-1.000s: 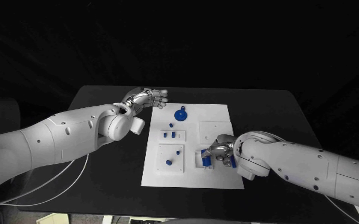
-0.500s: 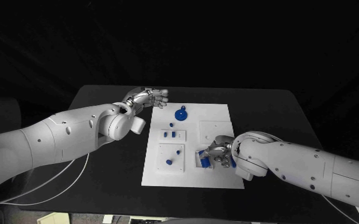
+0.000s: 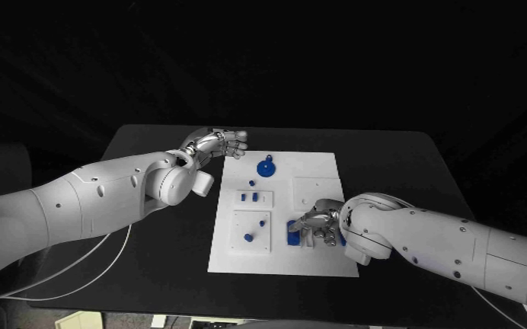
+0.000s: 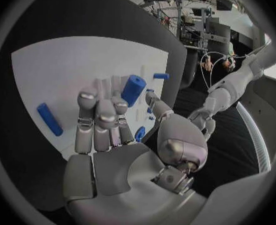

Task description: Assemble the parts on the task board

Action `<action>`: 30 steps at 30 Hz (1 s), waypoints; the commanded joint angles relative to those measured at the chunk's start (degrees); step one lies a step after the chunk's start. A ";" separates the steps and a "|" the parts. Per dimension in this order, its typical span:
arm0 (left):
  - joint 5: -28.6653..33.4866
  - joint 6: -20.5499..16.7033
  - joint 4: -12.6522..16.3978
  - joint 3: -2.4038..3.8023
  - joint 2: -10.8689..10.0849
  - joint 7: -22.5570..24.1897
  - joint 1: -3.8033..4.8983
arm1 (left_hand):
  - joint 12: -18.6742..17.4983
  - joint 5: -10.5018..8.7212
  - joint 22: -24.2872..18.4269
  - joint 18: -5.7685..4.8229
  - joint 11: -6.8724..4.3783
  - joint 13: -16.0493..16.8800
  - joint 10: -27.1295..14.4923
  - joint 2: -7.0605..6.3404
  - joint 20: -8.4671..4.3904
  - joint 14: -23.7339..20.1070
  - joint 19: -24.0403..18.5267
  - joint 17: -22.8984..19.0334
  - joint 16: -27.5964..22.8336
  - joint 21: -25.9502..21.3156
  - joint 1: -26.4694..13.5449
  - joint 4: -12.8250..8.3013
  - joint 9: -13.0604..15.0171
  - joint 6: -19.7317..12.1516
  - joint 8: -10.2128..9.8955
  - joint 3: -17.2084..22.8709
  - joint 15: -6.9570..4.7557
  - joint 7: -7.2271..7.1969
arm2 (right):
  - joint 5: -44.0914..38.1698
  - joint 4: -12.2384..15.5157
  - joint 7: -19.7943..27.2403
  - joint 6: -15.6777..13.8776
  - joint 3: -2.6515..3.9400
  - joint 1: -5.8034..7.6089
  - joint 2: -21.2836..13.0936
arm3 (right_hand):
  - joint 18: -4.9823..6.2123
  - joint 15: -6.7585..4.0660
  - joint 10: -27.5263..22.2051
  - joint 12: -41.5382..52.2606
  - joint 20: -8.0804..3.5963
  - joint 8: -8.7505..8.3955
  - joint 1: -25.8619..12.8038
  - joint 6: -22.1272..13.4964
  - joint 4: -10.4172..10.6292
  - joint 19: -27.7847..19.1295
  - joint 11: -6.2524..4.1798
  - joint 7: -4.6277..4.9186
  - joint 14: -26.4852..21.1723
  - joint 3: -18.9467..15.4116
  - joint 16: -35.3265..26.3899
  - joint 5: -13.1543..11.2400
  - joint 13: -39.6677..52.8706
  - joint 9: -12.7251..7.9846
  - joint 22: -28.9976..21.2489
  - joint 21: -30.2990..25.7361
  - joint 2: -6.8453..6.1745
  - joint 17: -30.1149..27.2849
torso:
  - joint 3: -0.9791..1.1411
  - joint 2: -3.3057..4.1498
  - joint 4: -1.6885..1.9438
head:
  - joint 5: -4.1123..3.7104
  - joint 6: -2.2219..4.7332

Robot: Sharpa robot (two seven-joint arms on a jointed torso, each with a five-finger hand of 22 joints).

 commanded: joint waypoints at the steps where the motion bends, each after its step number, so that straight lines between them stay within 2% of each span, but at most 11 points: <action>1: 0.31 0.65 0.11 0.04 0.11 0.42 0.04 | -0.21 -0.12 0.06 0.78 0.26 -0.06 -0.06 0.43 0.16 0.40 0.23 0.08 -0.30 -0.24 -0.35 0.03 -0.07 -0.26 0.21 -0.26 0.08 0.00 | -0.05 -0.07 0.30 0.28 -0.10 -0.10 0.12 | 2.87 -0.03 -1.24 -0.48 -0.39 -0.48 -0.90 5.03 -1.68 -0.59 -0.38 -0.04 -0.55 -2.72 -0.31 -0.08 0.09 -0.16 0.88 -0.01 0.33 0.11 | -0.01 0.04 0.00 | 0.08 -0.09; 7: 0.31 0.67 0.09 0.04 0.12 0.41 0.04 | -0.21 -0.12 0.06 0.79 0.26 -0.07 -0.06 0.43 0.16 0.40 0.23 0.10 -0.32 -0.25 -0.35 0.02 -0.08 -0.28 0.20 -0.27 0.08 0.00 | -0.12 -0.03 0.37 0.18 -0.14 -0.12 0.02 | 2.87 -0.01 -1.69 -0.76 -0.72 -0.77 -0.32 4.68 -1.82 -1.05 -0.32 -0.01 -0.77 -5.89 -0.57 -0.06 0.18 -0.24 0.84 -0.28 0.05 0.22 | -0.01 0.02 -0.01 | 0.17 -0.25; 13: 0.31 0.64 0.11 0.04 0.03 0.42 0.04 | -0.21 -0.12 0.07 0.79 0.26 -0.07 -0.06 0.43 0.15 0.41 0.24 0.12 -0.33 -0.27 -0.34 0.00 -0.09 -0.29 0.20 -0.27 0.08 0.00 | -0.91 0.51 1.91 -0.43 -0.15 -0.13 -0.62 | 2.87 -0.05 -1.81 -0.87 -1.02 -0.93 1.38 4.64 -1.81 -1.26 -0.37 -0.04 -0.83 -8.63 -0.74 -0.03 0.31 -0.27 0.81 -0.46 0.64 0.39 | 0.00 0.00 0.01 | 0.22 -0.28; 18: 0.31 0.62 0.17 0.04 -0.12 0.38 0.04 | -0.21 -0.12 0.08 0.79 0.27 -0.08 -0.06 0.44 0.15 0.42 0.24 0.14 -0.35 -0.28 -0.34 -0.01 -0.09 -0.30 0.19 -0.27 0.07 0.01 | -1.09 2.10 4.54 1.81 -0.15 -0.17 -2.13 | 2.87 -0.11 -1.53 -0.81 -1.13 -0.89 6.03 4.96 -1.77 -0.99 -0.44 -0.11 -0.67 -7.68 -0.84 -0.04 0.38 -0.28 0.78 -0.45 0.43 0.48 | 0.03 0.07 0.02 | 0.29 -0.21; 24: 0.31 0.64 0.16 0.04 -0.15 0.38 0.04 | -0.21 -0.12 0.08 0.80 0.27 -0.08 -0.05 0.44 0.15 0.43 0.25 0.16 -0.36 -0.29 -0.34 -0.02 -0.10 -0.30 0.20 -0.28 0.07 0.01 | -1.03 3.17 4.73 3.07 -0.15 -0.35 -3.34 | 2.87 0.00 -1.43 -0.90 -0.78 -1.01 10.84 5.03 -1.76 -0.90 -0.33 -0.01 -0.58 -6.82 -1.04 -0.05 0.42 -0.36 0.76 -0.53 -1.16 0.52 | 0.04 0.03 -0.06 | 0.37 -0.19; 27: 0.31 0.66 0.15 0.04 -0.14 0.38 0.04 | -0.20 -0.12 0.09 0.80 0.27 -0.09 -0.05 0.45 0.15 0.43 0.26 0.17 -0.37 -0.30 -0.34 -0.02 -0.10 -0.30 0.20 -0.28 0.07 0.01 | -1.03 3.22 4.61 2.97 -0.15 -0.48 -3.45 | 2.87 0.00 -1.32 -0.90 -0.68 -0.99 12.32 5.17 -1.78 -0.82 -0.34 -0.02 -0.52 -6.53 -1.08 -0.06 0.44 -0.37 0.76 -0.53 -1.13 0.56 | 0.06 0.00 -0.06 | 0.39 -0.25; 30: 0.31 0.69 0.11 0.04 -0.07 0.38 0.03 | -0.20 -0.12 0.09 0.80 0.27 -0.09 -0.04 0.46 0.15 0.44 0.26 0.18 -0.38 -0.31 -0.33 -0.03 -0.10 -0.30 0.20 -0.28 0.07 0.01 | -1.03 3.14 4.56 2.80 -0.15 -0.58 -3.39 | 2.87 -0.02 -1.18 -0.88 -0.60 -0.93 13.48 5.37 -1.69 -0.71 -0.36 -0.05 -0.45 -6.02 -1.10 -0.06 0.45 -0.36 0.75 -0.52 -0.43 0.58 | 0.07 0.02 -0.08 | 0.37 -0.24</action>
